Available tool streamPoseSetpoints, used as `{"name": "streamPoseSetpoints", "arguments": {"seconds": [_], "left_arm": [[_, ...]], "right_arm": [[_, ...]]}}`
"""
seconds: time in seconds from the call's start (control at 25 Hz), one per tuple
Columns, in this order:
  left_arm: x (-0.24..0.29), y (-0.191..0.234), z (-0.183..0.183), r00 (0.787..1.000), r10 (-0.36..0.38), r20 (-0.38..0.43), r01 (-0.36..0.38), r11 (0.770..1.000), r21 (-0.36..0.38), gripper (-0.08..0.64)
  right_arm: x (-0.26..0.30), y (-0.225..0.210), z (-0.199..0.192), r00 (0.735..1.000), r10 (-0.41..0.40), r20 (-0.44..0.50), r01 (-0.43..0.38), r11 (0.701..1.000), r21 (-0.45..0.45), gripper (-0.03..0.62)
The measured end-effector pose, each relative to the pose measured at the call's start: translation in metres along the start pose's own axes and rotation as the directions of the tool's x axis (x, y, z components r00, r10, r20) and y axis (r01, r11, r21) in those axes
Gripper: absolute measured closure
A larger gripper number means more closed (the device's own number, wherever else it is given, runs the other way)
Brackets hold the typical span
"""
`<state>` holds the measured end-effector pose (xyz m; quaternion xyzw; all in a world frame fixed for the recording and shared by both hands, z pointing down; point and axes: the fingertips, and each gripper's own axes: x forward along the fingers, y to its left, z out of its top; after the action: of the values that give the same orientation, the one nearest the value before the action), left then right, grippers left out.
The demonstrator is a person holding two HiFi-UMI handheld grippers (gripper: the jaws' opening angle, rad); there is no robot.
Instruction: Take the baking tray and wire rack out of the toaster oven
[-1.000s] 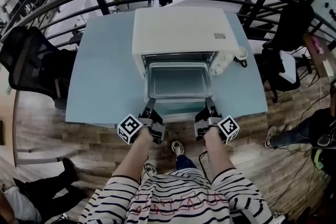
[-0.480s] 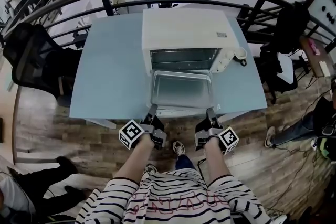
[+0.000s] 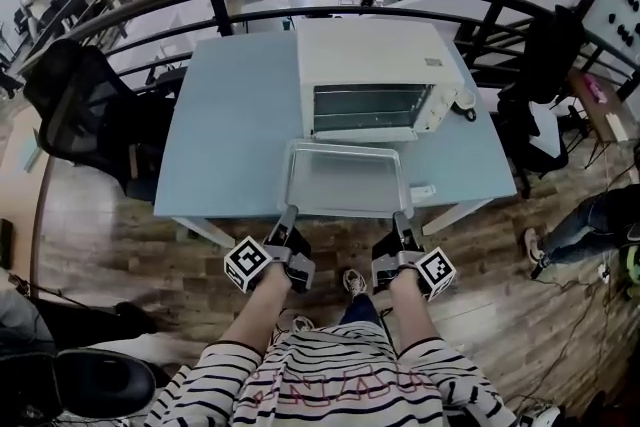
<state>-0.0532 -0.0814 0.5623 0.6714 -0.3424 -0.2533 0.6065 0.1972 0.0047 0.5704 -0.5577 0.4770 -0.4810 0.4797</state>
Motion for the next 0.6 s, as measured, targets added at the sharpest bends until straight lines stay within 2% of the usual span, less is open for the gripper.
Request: {"name": "streamPoseSetpoints", "arguments": {"seconds": [0.32,0.6], "left_arm": [[-0.077,0.009,0.062,0.994,-0.004,0.107,0.005,1.0,-0.006,0.502],[-0.126,0.02,0.117,0.977,-0.008,0.215,0.009,1.0,-0.007,0.502]], "right_arm": [[0.001,0.015,-0.088,0.993,0.021,-0.114,-0.024,0.999,-0.033,0.554],[0.019,0.022,-0.16,0.971,0.013,-0.237,-0.025,0.999,-0.048,0.554]]}}
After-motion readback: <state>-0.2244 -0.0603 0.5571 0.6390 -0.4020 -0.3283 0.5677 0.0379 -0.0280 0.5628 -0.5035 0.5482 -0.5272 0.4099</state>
